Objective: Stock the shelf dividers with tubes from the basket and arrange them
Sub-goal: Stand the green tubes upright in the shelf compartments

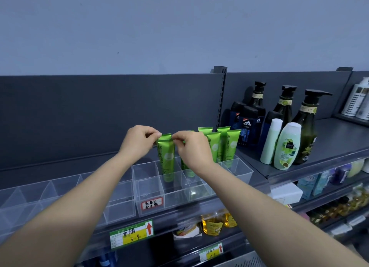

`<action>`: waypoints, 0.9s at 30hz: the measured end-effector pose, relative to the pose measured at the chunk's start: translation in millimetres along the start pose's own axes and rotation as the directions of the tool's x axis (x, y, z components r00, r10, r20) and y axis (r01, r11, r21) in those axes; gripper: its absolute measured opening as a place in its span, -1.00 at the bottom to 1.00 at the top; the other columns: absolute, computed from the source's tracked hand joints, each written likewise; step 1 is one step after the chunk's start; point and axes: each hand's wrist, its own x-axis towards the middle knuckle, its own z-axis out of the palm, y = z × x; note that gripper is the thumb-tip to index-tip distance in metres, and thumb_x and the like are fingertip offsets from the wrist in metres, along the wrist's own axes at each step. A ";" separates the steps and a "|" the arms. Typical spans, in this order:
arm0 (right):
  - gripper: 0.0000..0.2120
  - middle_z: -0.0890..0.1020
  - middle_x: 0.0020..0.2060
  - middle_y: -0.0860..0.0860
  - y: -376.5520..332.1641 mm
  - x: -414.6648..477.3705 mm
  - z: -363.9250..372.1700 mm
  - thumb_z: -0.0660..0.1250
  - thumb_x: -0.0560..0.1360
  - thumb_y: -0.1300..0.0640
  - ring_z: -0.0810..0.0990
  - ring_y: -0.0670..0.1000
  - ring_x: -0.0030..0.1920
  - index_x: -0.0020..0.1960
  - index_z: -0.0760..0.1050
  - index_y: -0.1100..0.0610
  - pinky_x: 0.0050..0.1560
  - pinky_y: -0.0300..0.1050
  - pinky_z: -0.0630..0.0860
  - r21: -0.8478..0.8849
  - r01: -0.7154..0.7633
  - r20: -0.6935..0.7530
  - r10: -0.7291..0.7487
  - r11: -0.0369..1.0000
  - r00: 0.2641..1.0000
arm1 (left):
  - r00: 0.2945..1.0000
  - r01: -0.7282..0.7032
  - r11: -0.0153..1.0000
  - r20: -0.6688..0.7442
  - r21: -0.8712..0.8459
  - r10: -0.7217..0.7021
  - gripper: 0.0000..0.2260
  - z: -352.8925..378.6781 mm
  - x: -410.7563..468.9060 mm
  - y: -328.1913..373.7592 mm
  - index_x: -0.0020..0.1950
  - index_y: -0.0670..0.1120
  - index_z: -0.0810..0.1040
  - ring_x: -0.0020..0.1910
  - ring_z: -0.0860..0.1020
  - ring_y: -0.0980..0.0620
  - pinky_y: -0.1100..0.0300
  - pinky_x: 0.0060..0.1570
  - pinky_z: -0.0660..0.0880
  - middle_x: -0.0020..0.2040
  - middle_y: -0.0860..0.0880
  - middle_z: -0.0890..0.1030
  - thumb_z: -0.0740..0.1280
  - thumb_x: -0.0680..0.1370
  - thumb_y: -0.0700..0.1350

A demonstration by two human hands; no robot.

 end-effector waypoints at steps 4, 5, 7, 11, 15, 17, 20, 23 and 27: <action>-0.79 0.70 -0.02 0.08 -1.6 -0.9 1.1 0.31 0.51 0.21 0.62 0.15 0.02 0.10 0.63 0.11 0.03 0.00 0.52 -0.014 0.039 0.014 -0.038 0.999 0.999 | 1.000 -0.006 0.998 -0.014 0.065 0.006 -0.86 -1.9 -1.2 4.3 -0.12 -0.07 0.69 -0.16 0.60 0.00 0.15 -0.10 0.52 -0.23 0.02 0.66 0.35 0.54 -0.08; -0.79 0.70 -0.04 0.08 -2.1 -1.7 0.1 0.31 0.51 0.22 0.62 0.15 0.01 0.10 0.63 0.11 0.02 0.00 0.52 -0.017 0.063 0.006 -0.062 0.998 0.998 | 0.999 -0.019 0.994 -0.028 0.104 0.022 -0.85 -3.0 -2.0 6.6 -0.10 -0.07 0.69 -0.14 0.57 0.01 0.18 -0.12 0.47 -0.19 0.02 0.66 0.34 0.55 -0.08; -0.79 0.70 -0.05 0.05 -3.1 -3.6 -4.6 0.32 0.50 0.22 0.62 0.12 -0.02 0.10 0.62 0.11 -0.01 -0.04 0.51 -0.040 0.103 -0.027 -0.104 0.994 0.994 | 0.996 -0.063 0.984 -0.053 0.168 0.073 -0.85 -5.1 -2.3 11.7 -0.07 -0.09 0.68 -0.10 0.55 0.01 0.17 -0.09 0.44 -0.13 0.00 0.65 0.33 0.55 -0.08; -0.84 0.69 -0.11 0.02 -0.7 -7.6 -22.8 0.33 0.49 0.17 0.62 0.09 -0.16 0.05 0.62 0.11 -0.12 -0.04 0.52 -0.086 0.123 -0.158 -0.135 0.989 0.978 | 0.979 -0.177 0.950 -0.056 0.259 0.198 -0.84 -6.6 -2.0 30.3 -0.06 -0.08 0.68 -0.06 0.54 -0.03 0.10 -0.01 0.45 -0.11 -0.02 0.62 0.31 0.56 -0.08; -0.83 0.66 -0.12 -0.03 16.9 -18.9 -50.4 0.30 0.51 0.09 0.60 0.05 -0.09 0.06 0.61 0.04 -0.20 -0.07 0.48 -0.206 0.034 -0.157 -0.068 0.978 0.985 | 0.934 -0.336 0.860 0.020 0.385 0.356 -0.82 4.9 -5.9 63.1 0.01 -0.03 0.67 0.07 0.51 -0.07 0.00 0.09 0.42 -0.02 -0.02 0.62 0.28 0.57 -0.05; -0.82 0.65 -0.08 -0.04 30.8 -27.7 -66.1 0.29 0.52 0.05 0.58 0.03 -0.04 0.06 0.61 0.02 -0.18 -0.07 0.49 -0.275 -0.028 -0.138 -0.010 0.961 0.990 | 0.916 -0.386 0.797 0.093 0.464 0.390 -0.81 17.1 -10.6 78.9 0.05 0.00 0.66 0.12 0.48 -0.08 -0.01 0.13 0.38 0.03 0.00 0.62 0.26 0.58 -0.01; -0.79 0.63 -0.01 -0.04 55.7 -44.9 -91.3 0.28 0.52 0.03 0.53 0.05 0.07 0.10 0.60 0.02 -0.10 -0.07 0.50 -0.374 -0.107 -0.108 0.071 0.921 0.992 | 0.875 -0.479 0.710 0.208 0.516 0.438 -0.76 42.1 -22.1 98.6 0.16 0.01 0.61 0.19 0.45 -0.08 0.00 0.18 0.36 0.11 0.00 0.59 0.25 0.58 0.03; -0.73 0.58 0.03 0.02 82.0 -67.8 -117.5 0.29 0.52 0.04 0.48 0.09 0.13 0.20 0.55 0.05 -0.03 -0.01 0.50 -0.466 -0.178 -0.046 0.177 0.867 0.983 | 0.829 -0.556 0.633 0.298 0.539 0.474 -0.71 71.6 -37.1 114.3 0.23 0.00 0.57 0.23 0.43 -0.06 0.00 0.21 0.35 0.16 0.00 0.57 0.23 0.58 0.05; -0.65 0.53 0.11 0.08 112.5 -104.6 -146.5 0.28 0.52 0.04 0.44 0.14 0.17 0.29 0.45 0.07 0.05 0.03 0.48 -0.615 -0.237 0.050 0.337 0.752 0.940 | 0.755 -0.652 0.539 0.395 0.532 0.523 -0.71 112.9 -63.7 130.2 0.21 -0.03 0.55 0.21 0.43 -0.05 0.03 0.20 0.35 0.13 0.00 0.55 0.25 0.57 0.06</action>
